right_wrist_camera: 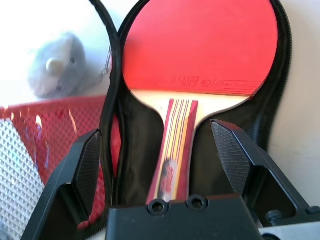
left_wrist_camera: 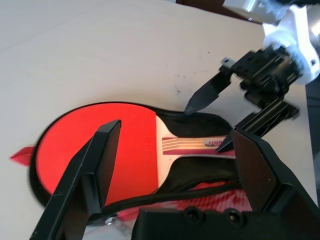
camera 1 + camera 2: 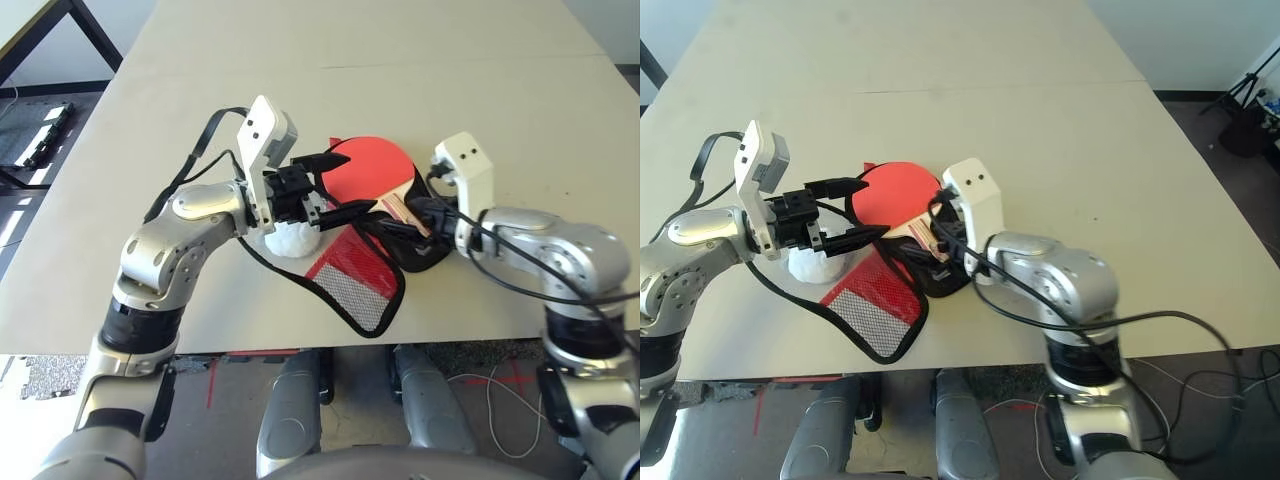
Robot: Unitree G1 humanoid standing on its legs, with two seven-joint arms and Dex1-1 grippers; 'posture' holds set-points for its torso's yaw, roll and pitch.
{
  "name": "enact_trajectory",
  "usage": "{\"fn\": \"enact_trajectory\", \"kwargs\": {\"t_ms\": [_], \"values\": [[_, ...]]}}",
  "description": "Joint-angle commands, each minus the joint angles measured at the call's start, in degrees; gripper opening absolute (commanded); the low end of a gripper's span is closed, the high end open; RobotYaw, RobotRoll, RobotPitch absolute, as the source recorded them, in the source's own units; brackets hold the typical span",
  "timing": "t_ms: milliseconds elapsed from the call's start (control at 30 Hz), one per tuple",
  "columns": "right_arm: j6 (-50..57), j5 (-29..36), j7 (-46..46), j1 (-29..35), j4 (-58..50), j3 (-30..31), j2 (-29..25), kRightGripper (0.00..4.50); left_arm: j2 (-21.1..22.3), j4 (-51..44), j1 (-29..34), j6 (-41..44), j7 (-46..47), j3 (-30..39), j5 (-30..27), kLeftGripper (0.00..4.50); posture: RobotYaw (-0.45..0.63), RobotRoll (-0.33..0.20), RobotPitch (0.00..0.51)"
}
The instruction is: Store the ping-pong paddle in its case and zip it.
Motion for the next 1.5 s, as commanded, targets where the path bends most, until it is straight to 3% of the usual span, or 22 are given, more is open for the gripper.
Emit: {"fn": "enact_trajectory", "kwargs": {"t_ms": [33, 167, 433, 567, 933, 1100, 1367, 1500], "values": [[-4.3, -0.2, 3.9, 0.1, 4.0, 1.4, -3.9, 4.46, 3.1, -1.7, -1.8, 1.9, -1.0, 3.6, -1.8, 4.5, 0.07, 0.0, 0.237], [-7.1, -1.2, 4.5, 0.5, 6.6, 2.7, -4.9, 4.46, 5.6, -2.1, -1.6, 2.9, -1.4, 5.2, -2.2, 4.5, 0.08, 0.0, 0.239], [-14.7, -1.9, 6.0, 2.6, 9.2, 2.8, -3.7, 4.46, 16.3, -1.0, 1.9, 3.8, -4.1, 10.8, -1.4, 4.5, 0.1, 0.0, 0.239], [-16.2, -2.3, 5.6, 2.2, 11.2, 3.0, -2.3, 4.46, 24.6, 4.3, 8.2, 0.3, -8.6, 15.3, 2.3, 4.5, 0.11, 0.0, 0.24], [-20.1, -3.1, 5.4, 1.2, 14.2, 1.7, -0.2, 4.46, 31.7, 8.9, 26.9, -2.5, -16.0, 23.5, 6.3, 4.5, 0.12, 0.0, 0.243], [-23.1, -3.5, 9.4, 1.4, 15.3, 1.4, -4.0, 4.46, 29.0, 1.6, 27.7, 2.6, -14.7, 22.0, 0.9, 4.5, 0.12, 0.0, 0.243], [-26.9, -5.6, 11.1, -1.5, 22.5, -0.6, -7.9, 4.46, 18.6, -9.3, 15.1, 10.7, -7.1, 14.7, -10.4, 4.5, 0.11, 0.0, 0.243], [-28.2, -6.2, 10.9, -2.5, 26.1, -2.2, -7.9, 4.46, 12.5, -12.0, 9.0, 12.1, -3.0, 8.2, -12.1, 4.5, 0.09, 0.0, 0.243]]}}
